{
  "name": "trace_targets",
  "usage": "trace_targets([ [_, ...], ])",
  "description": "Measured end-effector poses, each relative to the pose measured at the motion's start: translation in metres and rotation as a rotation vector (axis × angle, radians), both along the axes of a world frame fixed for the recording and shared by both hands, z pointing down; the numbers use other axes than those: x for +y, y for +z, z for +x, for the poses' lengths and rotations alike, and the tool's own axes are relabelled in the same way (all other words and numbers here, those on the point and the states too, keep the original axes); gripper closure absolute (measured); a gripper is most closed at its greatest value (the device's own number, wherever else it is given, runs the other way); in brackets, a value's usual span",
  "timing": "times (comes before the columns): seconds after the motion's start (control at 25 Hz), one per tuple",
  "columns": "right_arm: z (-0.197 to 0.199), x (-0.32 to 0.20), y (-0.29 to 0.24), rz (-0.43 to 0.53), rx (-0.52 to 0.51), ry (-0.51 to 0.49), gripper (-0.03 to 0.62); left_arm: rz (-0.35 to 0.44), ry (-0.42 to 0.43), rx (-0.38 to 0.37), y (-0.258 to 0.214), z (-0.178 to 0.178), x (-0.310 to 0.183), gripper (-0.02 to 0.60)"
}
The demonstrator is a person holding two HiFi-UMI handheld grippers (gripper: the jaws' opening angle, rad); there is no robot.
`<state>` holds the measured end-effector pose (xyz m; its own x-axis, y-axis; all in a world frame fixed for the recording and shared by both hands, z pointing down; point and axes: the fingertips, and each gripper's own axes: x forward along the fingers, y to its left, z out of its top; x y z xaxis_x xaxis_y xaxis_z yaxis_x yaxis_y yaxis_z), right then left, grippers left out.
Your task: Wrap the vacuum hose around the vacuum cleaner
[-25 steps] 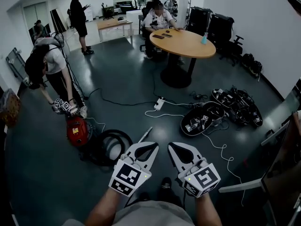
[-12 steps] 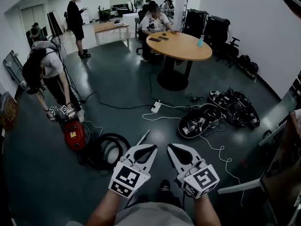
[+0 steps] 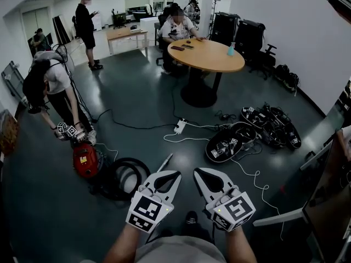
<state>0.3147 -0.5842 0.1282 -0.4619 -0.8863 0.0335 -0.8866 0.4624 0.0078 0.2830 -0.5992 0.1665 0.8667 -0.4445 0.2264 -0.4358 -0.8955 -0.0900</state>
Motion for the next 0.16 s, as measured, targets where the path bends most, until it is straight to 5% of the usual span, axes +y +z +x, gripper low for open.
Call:
trace_targets([
  [0.16,0.0016,-0.0012,0.0037,-0.002,0.003,0.003,0.589,-0.003,-0.003,0.002,0.0032,0.0006,-0.0014,0.574],
])
